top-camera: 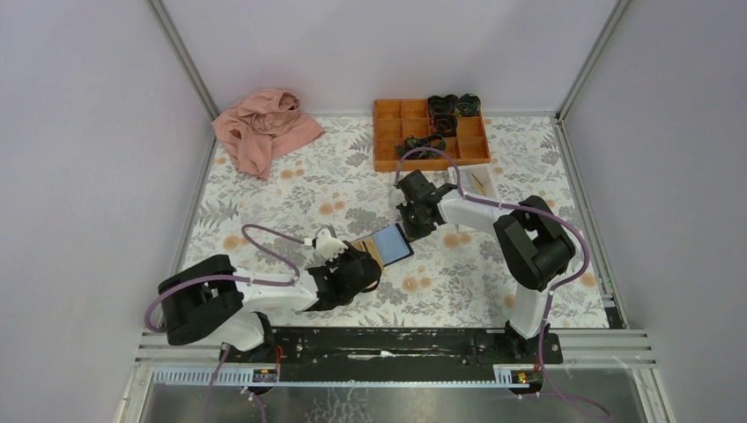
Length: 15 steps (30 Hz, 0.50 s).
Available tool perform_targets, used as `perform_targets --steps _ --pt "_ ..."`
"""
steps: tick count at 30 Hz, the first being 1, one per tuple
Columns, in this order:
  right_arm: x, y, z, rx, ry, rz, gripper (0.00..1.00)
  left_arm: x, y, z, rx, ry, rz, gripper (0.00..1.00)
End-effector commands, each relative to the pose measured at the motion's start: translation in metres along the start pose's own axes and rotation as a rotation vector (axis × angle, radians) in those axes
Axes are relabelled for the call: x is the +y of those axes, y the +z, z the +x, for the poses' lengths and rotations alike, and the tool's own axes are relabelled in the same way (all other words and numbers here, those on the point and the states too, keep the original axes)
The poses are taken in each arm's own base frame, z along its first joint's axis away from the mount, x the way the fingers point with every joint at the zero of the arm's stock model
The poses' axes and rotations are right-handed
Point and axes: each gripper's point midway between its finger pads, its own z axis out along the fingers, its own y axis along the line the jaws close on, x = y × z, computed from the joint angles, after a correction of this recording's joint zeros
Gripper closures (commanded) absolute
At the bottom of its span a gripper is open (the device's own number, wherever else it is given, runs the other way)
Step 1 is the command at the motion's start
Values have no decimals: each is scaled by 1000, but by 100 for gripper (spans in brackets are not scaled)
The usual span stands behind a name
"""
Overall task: Put the credit cards into the card holder
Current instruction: Insert the credit card into the card holder.
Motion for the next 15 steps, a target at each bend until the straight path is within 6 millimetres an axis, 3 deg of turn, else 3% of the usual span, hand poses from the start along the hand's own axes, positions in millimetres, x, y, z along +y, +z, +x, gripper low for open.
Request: perform_targets --steps 1,9,15 --pt "7 1 -11 -27 -31 4 100 1 5 -7 -62 17 -6 100" --pt "10 6 1 -2 -41 3 100 6 9 -4 -65 10 -13 100" --pt "9 9 7 8 -42 6 100 0 0 -17 -83 -8 3 100"
